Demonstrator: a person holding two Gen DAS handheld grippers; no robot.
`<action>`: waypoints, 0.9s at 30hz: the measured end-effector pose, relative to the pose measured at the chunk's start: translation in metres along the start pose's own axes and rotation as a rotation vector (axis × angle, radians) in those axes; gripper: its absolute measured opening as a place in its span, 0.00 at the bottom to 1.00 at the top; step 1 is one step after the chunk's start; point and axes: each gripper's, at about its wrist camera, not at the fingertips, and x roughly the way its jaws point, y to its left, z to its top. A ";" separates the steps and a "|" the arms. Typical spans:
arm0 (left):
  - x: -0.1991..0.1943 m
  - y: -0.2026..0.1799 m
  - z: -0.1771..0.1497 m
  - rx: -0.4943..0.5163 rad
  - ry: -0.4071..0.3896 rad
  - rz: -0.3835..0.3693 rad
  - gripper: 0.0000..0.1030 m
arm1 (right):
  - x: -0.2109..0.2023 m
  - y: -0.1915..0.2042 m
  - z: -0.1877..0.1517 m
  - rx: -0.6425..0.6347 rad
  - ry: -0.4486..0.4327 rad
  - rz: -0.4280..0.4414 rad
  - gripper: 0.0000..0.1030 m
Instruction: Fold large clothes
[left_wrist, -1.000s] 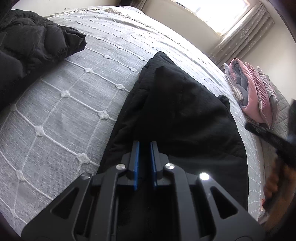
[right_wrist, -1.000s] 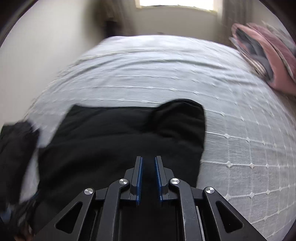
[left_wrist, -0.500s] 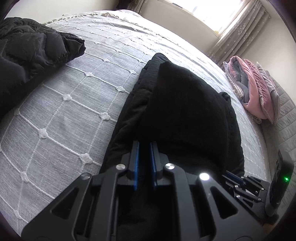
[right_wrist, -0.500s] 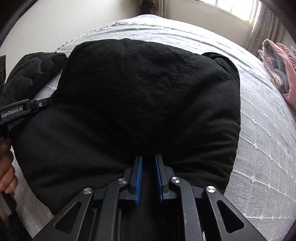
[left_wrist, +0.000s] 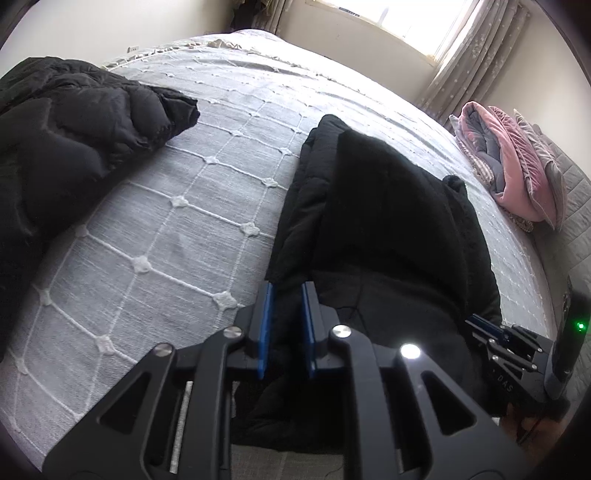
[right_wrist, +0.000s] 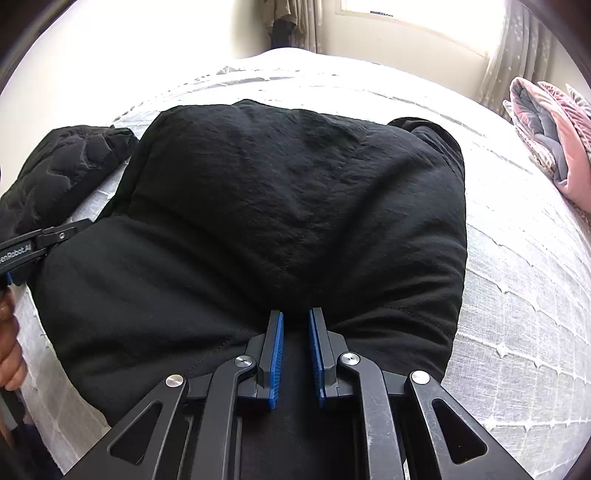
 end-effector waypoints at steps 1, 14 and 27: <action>-0.002 0.000 0.000 0.006 -0.007 0.002 0.18 | 0.000 0.001 0.000 -0.006 -0.002 -0.006 0.15; -0.027 0.016 0.002 -0.059 -0.073 -0.162 0.56 | -0.042 0.005 -0.004 0.007 -0.072 0.006 0.57; 0.022 0.034 0.000 -0.150 0.164 -0.324 0.78 | -0.017 -0.118 -0.039 0.650 0.039 0.393 0.93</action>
